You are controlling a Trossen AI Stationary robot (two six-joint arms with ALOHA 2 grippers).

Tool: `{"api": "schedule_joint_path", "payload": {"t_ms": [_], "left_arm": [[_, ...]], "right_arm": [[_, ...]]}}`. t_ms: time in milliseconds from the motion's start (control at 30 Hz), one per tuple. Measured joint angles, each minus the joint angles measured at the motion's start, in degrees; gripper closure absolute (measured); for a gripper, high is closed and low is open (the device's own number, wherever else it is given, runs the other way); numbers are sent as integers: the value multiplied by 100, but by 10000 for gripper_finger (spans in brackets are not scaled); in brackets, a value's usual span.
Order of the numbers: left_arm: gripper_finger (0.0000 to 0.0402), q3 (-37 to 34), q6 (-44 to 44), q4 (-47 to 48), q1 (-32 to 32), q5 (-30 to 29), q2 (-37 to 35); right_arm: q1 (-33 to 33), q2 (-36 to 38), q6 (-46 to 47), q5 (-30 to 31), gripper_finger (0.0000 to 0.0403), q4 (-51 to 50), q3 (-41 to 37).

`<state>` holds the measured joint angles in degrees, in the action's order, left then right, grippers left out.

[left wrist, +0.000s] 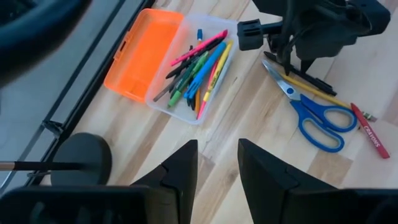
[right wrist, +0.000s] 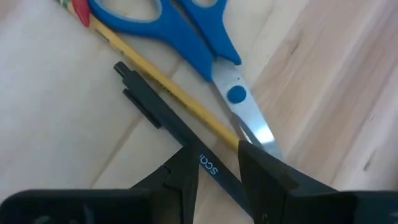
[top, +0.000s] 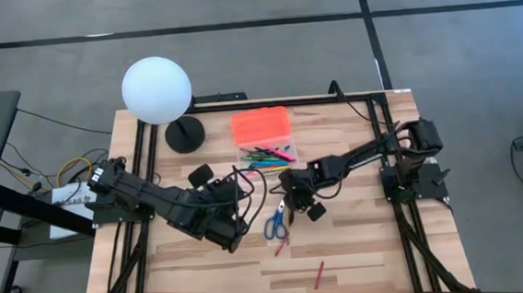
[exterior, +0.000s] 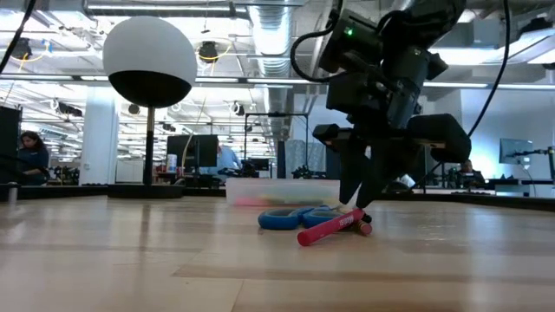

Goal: Pick & place school supplies into a supply box
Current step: Put the black pen into the supply box

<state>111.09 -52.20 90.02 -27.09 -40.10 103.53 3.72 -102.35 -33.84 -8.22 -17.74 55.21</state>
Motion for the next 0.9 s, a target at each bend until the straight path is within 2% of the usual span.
{"api": "schedule_joint_path", "payload": {"t_ms": [133, 900], "left_arm": [[292, 0, 36, 0, 2, -7, 2], [292, 0, 165, 0, 0, -124, 7]], "right_arm": [[-64, -2, 8, -203, 296, 9, -4], [-82, 29, 25, -402, 296, -216, 177]]}}
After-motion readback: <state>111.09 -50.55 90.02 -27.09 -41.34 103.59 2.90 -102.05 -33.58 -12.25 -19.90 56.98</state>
